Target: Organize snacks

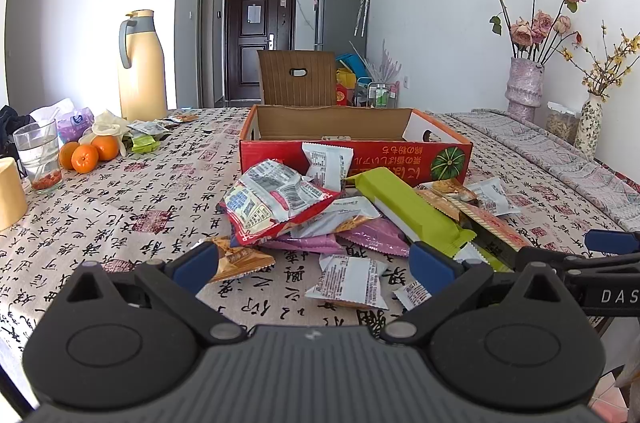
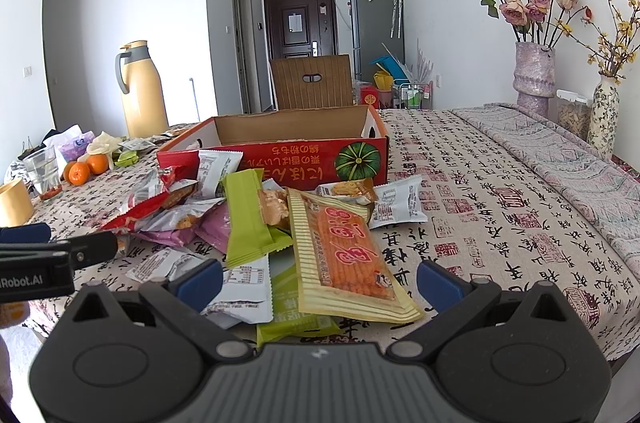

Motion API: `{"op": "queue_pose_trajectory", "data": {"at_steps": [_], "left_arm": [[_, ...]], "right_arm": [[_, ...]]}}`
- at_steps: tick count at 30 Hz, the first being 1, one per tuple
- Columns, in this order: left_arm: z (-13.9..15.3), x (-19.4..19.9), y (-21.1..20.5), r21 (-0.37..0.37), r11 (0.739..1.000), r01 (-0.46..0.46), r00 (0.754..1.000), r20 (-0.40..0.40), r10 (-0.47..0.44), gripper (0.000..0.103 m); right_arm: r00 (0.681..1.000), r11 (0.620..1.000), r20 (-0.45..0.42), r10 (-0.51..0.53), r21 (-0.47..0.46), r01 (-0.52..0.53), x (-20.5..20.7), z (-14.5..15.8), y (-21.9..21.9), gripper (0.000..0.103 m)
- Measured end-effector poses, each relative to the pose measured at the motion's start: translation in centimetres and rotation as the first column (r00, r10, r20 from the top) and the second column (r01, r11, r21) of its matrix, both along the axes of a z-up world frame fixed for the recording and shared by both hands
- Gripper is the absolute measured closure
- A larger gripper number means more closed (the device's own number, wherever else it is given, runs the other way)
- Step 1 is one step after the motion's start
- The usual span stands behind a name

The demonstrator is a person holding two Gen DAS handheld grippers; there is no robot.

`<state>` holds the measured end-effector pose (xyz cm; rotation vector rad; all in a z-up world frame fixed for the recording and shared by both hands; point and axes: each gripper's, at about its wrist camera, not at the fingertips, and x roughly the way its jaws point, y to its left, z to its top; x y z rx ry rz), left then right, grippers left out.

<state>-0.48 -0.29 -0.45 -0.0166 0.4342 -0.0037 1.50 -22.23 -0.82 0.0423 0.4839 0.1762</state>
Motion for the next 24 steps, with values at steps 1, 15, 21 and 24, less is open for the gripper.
{"op": "queue_pose_trajectory", "data": {"at_steps": [1, 15, 21, 24], "left_arm": [[-0.02, -0.01, -0.01, 0.0, 1.0, 0.0, 1.0, 0.0, 0.0, 0.0], [-0.18, 0.03, 0.01, -0.001, 1.0, 0.001, 1.0, -0.002, -0.001, 0.0], [-0.32, 0.06, 0.04, -0.001, 1.0, 0.001, 1.0, -0.004, -0.001, 0.0], [-0.68, 0.01, 0.01, -0.003, 1.0, 0.001, 1.0, -0.006, -0.001, 0.0]], "right_arm": [[1.0, 1.0, 0.0, 0.0, 0.0, 0.0, 0.01, 0.02, 0.0, 0.0], [1.0, 1.0, -0.002, 0.0, 0.0, 0.0, 0.06, -0.01, -0.02, 0.0], [1.0, 1.0, -0.003, 0.0, 0.0, 0.0, 0.08, 0.0, -0.01, 0.0], [1.0, 1.0, -0.003, 0.0, 0.0, 0.0, 0.08, 0.04, 0.01, 0.0]]}}
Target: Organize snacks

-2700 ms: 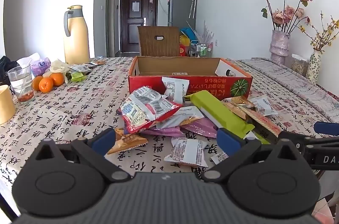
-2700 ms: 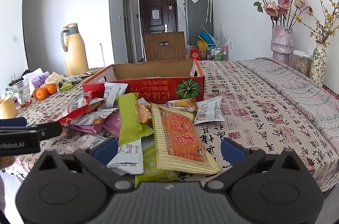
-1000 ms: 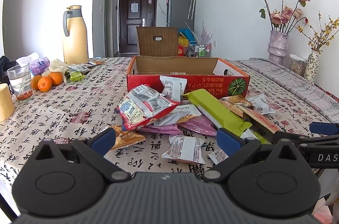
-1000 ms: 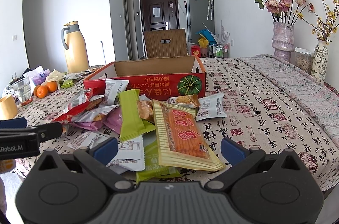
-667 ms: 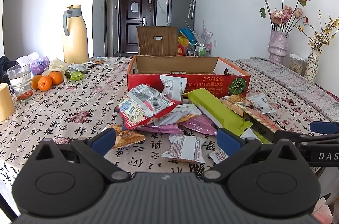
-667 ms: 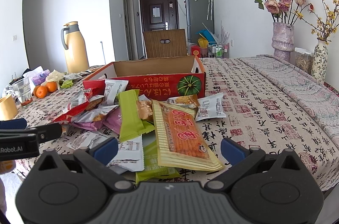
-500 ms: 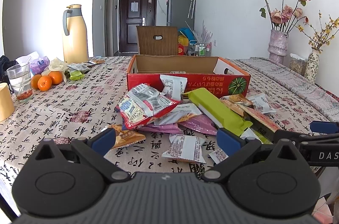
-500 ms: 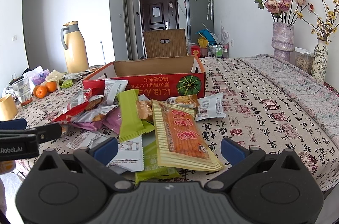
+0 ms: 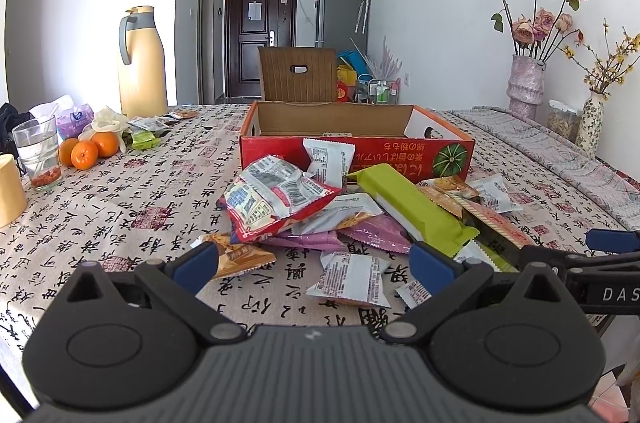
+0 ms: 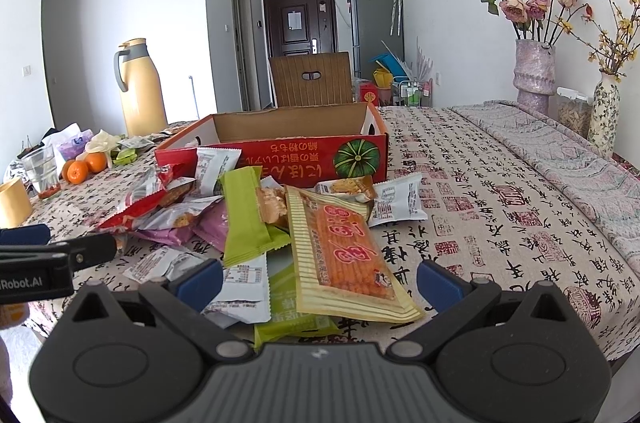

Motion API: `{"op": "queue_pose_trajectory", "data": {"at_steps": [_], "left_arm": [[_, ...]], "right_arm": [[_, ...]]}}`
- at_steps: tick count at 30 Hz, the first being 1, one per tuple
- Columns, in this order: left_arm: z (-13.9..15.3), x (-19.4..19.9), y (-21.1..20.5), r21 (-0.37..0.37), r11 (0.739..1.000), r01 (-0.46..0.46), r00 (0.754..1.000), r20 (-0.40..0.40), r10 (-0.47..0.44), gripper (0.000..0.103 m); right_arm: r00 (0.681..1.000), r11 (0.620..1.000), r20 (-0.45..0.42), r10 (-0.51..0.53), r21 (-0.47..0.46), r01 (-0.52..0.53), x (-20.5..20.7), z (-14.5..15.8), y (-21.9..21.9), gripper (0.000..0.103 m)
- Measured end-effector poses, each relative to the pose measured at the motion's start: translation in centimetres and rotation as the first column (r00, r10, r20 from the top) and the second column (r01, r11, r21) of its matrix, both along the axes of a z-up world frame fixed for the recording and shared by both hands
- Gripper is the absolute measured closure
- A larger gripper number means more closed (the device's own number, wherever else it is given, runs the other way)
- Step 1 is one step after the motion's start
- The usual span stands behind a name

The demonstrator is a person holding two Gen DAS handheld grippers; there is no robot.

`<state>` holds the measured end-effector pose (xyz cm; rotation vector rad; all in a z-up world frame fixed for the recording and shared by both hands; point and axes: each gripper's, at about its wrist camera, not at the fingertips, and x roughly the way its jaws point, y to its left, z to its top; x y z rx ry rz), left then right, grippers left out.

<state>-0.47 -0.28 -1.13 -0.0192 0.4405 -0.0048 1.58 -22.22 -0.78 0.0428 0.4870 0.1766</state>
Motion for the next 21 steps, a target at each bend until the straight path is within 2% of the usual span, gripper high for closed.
{"op": "queue_pose_trajectory", "data": {"at_steps": [9, 21], "left_arm": [[-0.1, 0.3, 0.2, -0.001, 1.0, -0.001, 1.0, -0.009, 0.001, 0.0], [0.1, 1.4, 0.6, 0.0, 1.0, -0.013, 1.0, -0.027, 0.013, 0.0]], "right_arm": [[1.0, 1.0, -0.008, 0.001, 0.001, -0.001, 0.1, -1.2, -0.1, 0.0], [0.999, 1.0, -0.034, -0.004, -0.004, 0.004, 1.1, -1.2, -0.5, 0.0]]}}
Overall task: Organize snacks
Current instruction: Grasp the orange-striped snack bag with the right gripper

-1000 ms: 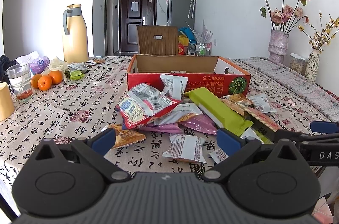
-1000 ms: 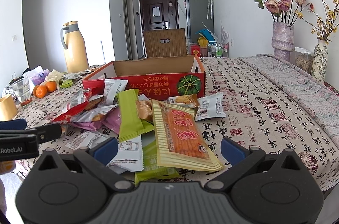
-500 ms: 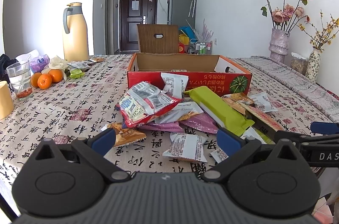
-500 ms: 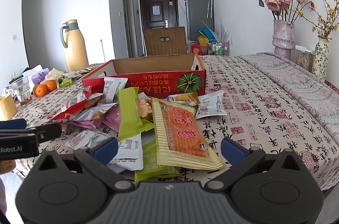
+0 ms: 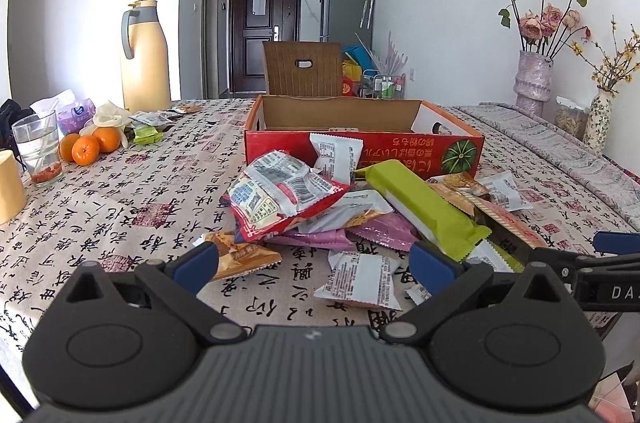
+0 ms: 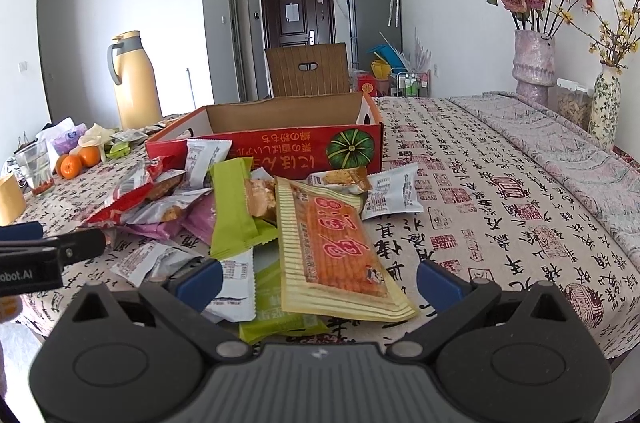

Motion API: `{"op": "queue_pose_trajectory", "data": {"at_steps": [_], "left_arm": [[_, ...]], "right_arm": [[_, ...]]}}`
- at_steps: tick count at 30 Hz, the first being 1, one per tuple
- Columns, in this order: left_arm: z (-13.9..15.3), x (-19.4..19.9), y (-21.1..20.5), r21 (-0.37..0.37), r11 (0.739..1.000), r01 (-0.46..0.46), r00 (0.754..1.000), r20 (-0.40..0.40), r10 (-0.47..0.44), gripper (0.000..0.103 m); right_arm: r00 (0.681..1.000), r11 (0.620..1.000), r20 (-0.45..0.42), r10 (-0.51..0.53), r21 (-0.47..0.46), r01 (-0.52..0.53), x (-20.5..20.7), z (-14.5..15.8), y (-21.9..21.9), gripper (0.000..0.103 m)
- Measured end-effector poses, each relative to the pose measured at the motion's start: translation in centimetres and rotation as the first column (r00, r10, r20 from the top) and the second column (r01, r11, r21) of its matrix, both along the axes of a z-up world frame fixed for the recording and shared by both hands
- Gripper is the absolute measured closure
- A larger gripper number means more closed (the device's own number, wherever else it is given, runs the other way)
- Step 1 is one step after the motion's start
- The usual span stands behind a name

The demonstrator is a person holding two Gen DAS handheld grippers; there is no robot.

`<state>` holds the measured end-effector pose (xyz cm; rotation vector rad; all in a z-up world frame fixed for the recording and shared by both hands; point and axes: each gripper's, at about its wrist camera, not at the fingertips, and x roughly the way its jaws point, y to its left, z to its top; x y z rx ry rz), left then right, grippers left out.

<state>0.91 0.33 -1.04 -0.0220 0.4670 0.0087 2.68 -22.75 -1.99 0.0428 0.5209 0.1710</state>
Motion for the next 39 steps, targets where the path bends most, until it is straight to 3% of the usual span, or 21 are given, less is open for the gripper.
{"op": "queue_pose_trajectory", "data": {"at_steps": [5, 10, 23, 35, 39], "left_arm": [[0.1, 0.8, 0.2, 0.003, 1.0, -0.008, 1.0, -0.001, 0.008, 0.0], [0.1, 1.5, 0.3, 0.006, 1.0, -0.017, 1.0, -0.003, 0.017, 0.0], [-0.2, 3.3, 1.1, 0.002, 0.999, -0.037, 0.999, -0.024, 0.037, 0.0], [-0.3, 3.6, 1.6, -0.004, 0.999, -0.044, 0.999, -0.031, 0.044, 0.0], [-0.3, 3.4, 1.6, -0.003, 0.999, -0.046, 0.998, -0.031, 0.046, 0.0]], "right_arm": [[1.0, 1.0, -0.006, 0.009, 0.001, -0.009, 1.2, 0.2, -0.6, 0.002], [0.998, 0.999, -0.053, 0.034, -0.01, -0.035, 3.5, 0.0, -0.7, 0.011], [0.974, 0.992, -0.211, 0.079, 0.116, -0.055, 9.0, -1.6, -2.6, 0.034], [0.969, 0.99, -0.231, 0.084, 0.134, -0.053, 9.8, -1.9, -3.1, 0.066], [0.976, 0.99, -0.207, 0.074, 0.134, -0.047, 9.4, -1.6, -3.3, 0.071]]}}
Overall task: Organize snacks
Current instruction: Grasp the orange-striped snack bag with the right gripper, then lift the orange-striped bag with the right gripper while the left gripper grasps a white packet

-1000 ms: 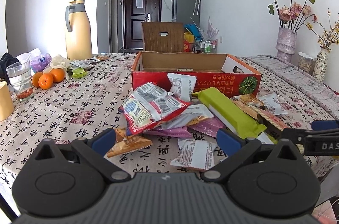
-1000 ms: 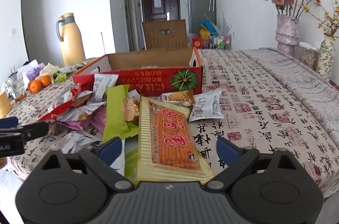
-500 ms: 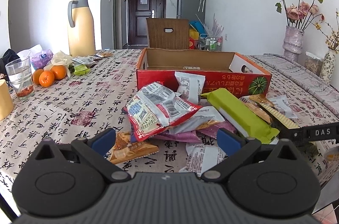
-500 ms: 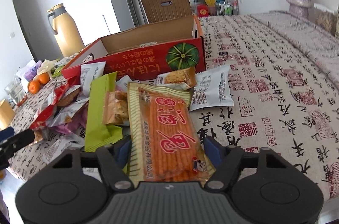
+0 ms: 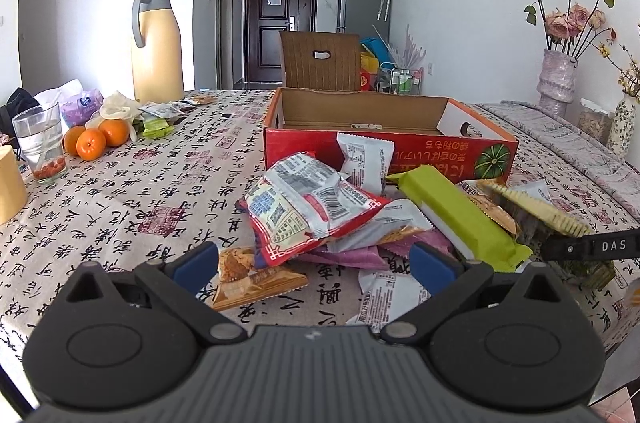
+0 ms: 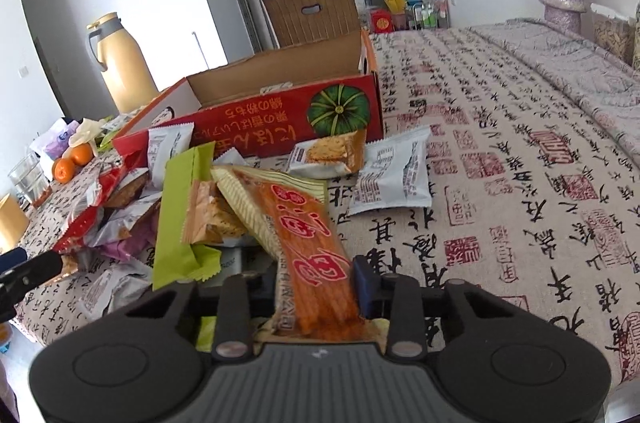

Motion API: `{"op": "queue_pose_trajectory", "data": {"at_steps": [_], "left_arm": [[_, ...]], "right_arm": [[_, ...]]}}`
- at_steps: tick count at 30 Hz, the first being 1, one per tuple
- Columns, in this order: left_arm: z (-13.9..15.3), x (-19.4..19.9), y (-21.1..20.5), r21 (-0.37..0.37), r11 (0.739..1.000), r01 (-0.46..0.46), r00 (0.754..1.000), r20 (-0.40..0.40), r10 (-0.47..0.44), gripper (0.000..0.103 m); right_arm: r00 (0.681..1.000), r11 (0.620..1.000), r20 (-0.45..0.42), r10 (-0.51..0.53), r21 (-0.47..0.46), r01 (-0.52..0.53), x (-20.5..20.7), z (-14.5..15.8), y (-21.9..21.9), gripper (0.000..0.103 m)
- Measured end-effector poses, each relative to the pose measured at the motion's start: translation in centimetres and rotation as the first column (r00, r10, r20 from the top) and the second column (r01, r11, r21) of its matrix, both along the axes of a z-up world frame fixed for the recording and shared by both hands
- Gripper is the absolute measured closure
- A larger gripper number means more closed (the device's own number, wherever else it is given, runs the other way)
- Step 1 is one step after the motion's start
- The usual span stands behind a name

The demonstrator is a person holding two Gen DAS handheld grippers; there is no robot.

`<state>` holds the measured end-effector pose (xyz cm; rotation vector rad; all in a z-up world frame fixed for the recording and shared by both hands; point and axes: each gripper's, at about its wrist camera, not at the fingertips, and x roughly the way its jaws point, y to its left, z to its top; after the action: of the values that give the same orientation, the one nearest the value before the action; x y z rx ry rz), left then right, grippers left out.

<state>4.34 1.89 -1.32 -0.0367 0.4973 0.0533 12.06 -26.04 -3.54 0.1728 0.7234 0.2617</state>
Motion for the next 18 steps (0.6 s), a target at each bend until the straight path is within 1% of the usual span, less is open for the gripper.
{"op": "queue_pose_trajectory", "data": {"at_steps": [5, 9, 18], "left_arm": [[0.2, -0.4, 0.0, 0.001, 1.0, 0.003, 1.0, 0.005, -0.003, 0.0], [0.5, -1.0, -0.7, 0.006, 1.0, 0.023, 1.0, 0.014, -0.023, 0.0], [0.1, -2.6, -4.4, 0.033, 0.99, 0.135, 0.991, -0.001, -0.136, 0.0]], "right_arm": [[0.999, 1.0, 0.041, -0.012, 0.003, 0.012, -0.8, 0.6, -0.1, 0.074], [0.996, 1.0, 0.088, -0.018, 0.0, 0.018, -2.1, 1.1, -0.1, 0.074], [0.982, 1.0, 0.185, -0.021, -0.001, 0.022, -5.8, 1.5, -0.3, 0.074]]}}
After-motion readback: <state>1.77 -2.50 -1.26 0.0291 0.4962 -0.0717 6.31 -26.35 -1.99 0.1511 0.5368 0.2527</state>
